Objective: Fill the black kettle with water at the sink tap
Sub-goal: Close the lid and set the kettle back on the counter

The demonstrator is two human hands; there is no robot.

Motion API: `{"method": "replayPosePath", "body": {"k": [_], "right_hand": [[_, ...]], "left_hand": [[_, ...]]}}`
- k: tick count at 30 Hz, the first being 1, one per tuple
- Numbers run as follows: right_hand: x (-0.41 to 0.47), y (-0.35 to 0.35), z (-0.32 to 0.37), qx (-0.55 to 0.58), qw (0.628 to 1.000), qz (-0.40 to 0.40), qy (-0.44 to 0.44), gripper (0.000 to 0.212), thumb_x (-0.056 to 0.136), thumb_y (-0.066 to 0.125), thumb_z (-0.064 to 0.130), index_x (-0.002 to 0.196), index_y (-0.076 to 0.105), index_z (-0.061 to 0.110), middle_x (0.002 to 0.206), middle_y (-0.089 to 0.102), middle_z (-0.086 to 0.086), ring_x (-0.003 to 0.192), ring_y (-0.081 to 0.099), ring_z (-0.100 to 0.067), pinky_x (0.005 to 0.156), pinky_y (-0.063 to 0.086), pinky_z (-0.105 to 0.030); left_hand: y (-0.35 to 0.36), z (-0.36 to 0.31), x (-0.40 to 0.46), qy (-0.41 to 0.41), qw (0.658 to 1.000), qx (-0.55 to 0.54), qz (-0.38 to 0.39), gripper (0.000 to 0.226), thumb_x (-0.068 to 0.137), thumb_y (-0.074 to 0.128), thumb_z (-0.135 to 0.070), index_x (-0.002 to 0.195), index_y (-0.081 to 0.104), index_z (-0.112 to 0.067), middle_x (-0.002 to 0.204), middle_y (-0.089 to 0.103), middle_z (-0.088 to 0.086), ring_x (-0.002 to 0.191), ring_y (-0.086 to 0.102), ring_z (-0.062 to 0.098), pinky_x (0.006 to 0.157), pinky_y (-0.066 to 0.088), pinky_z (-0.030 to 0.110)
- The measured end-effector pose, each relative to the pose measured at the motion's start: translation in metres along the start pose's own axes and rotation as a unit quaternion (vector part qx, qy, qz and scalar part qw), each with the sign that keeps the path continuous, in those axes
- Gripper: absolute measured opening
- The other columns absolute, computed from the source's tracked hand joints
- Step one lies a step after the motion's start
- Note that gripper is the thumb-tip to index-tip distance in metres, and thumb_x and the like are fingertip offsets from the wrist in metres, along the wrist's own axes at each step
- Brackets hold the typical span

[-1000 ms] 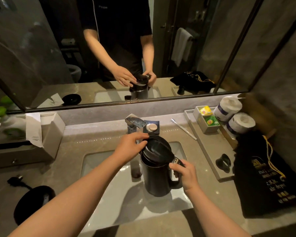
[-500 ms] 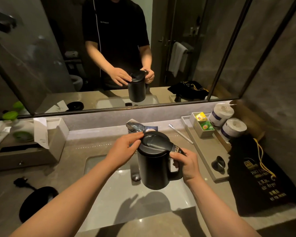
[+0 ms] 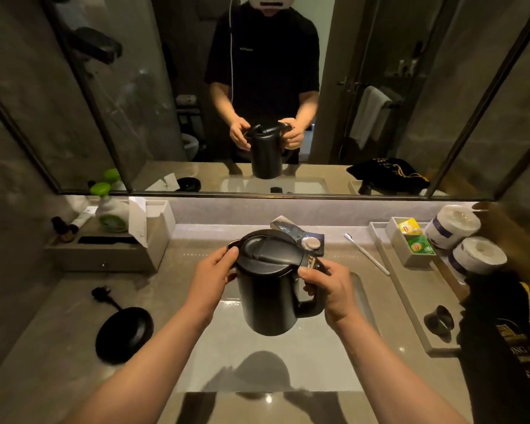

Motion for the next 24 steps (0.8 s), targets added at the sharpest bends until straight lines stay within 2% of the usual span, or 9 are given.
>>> {"method": "replayPosePath", "body": {"k": [3,4,7,8,10,13,17,20,24], "right_hand": [[0.007,0.031,0.004,-0.036,0.998,0.041,-0.015,0.039,0.062,0.077,0.036,0.072,0.066,0.000,0.059,0.058,0.002,0.056,0.051,-0.010,0.052,0.044,-0.025],[0.010,0.042,0.005,-0.060,0.996,0.062,-0.020,0.043,0.064,0.078,0.037,0.078,0.067,-0.003,0.061,0.062,0.005,0.059,0.053,-0.009,0.055,0.046,-0.026],[0.018,0.079,0.001,-0.136,0.981,0.138,-0.025,0.016,0.079,0.078,0.025,0.084,0.068,0.014,0.064,0.062,0.013,0.067,0.055,-0.009,0.066,0.051,-0.036],[0.019,0.091,-0.002,-0.157,0.974,0.159,-0.030,0.011,0.083,0.077,0.022,0.086,0.067,0.020,0.067,0.062,0.014,0.069,0.056,-0.008,0.069,0.052,-0.035],[0.021,0.119,-0.008,-0.190,0.961,0.196,-0.048,0.014,0.086,0.075,0.021,0.091,0.066,0.030,0.076,0.066,0.014,0.070,0.058,0.002,0.070,0.049,-0.022],[0.022,0.164,-0.017,-0.203,0.946,0.247,-0.055,0.019,0.087,0.073,0.019,0.091,0.063,0.034,0.079,0.064,0.012,0.068,0.056,0.010,0.064,0.044,-0.008],[0.027,0.219,-0.035,-0.212,0.928,0.305,-0.044,0.013,0.088,0.072,0.023,0.096,0.061,0.028,0.081,0.061,0.010,0.068,0.055,0.007,0.063,0.042,-0.008],[0.031,0.250,-0.050,-0.225,0.913,0.338,-0.045,0.016,0.091,0.070,0.021,0.098,0.059,0.031,0.084,0.061,0.012,0.071,0.056,0.015,0.065,0.042,-0.004],[0.033,0.279,-0.070,-0.237,0.901,0.361,-0.043,0.024,0.091,0.070,0.023,0.096,0.057,0.042,0.085,0.060,0.015,0.073,0.056,0.017,0.066,0.042,-0.004]], "left_hand": [[-0.030,-0.002,-0.011,-0.006,0.998,-0.032,-0.051,0.032,0.098,0.049,-0.023,0.092,0.076,-0.038,0.099,0.075,-0.010,0.096,0.068,0.008,0.073,0.052,0.021],[-0.042,-0.003,-0.015,-0.006,0.997,-0.040,-0.068,0.033,0.099,0.047,-0.022,0.093,0.076,-0.037,0.100,0.075,-0.011,0.095,0.068,0.007,0.070,0.052,0.018],[-0.081,-0.002,-0.027,-0.001,0.992,-0.039,-0.120,0.032,0.099,0.045,-0.023,0.098,0.075,-0.035,0.103,0.074,-0.010,0.095,0.067,0.004,0.071,0.052,0.018],[-0.093,-0.002,-0.031,0.002,0.990,-0.039,-0.136,0.031,0.099,0.045,-0.024,0.101,0.074,-0.035,0.105,0.074,-0.010,0.097,0.067,0.004,0.075,0.051,0.022],[-0.120,-0.001,-0.038,0.007,0.985,-0.044,-0.164,0.029,0.099,0.045,-0.024,0.110,0.071,-0.031,0.109,0.073,-0.008,0.102,0.065,0.007,0.081,0.048,0.028],[-0.161,0.004,-0.049,-0.005,0.977,-0.048,-0.209,0.028,0.098,0.047,-0.025,0.116,0.068,-0.028,0.112,0.072,-0.005,0.107,0.064,0.013,0.089,0.048,0.034],[-0.210,0.008,-0.065,-0.014,0.964,-0.041,-0.264,0.026,0.098,0.048,-0.023,0.109,0.070,-0.031,0.105,0.074,-0.012,0.098,0.067,0.004,0.076,0.048,0.022],[-0.235,0.016,-0.075,-0.029,0.953,-0.047,-0.298,0.026,0.099,0.048,-0.019,0.105,0.068,-0.034,0.098,0.073,-0.019,0.091,0.066,-0.004,0.069,0.048,0.012],[-0.259,0.030,-0.083,-0.041,0.945,-0.040,-0.321,0.028,0.099,0.047,-0.019,0.114,0.064,-0.035,0.107,0.070,-0.018,0.099,0.063,-0.004,0.079,0.045,0.015]]}}
Point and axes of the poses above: each hand's wrist, its own x-axis towards the middle knuckle, its own y-axis out of the palm, z = x × y, the point moved 5 cm from there along x, towards the middle knuckle
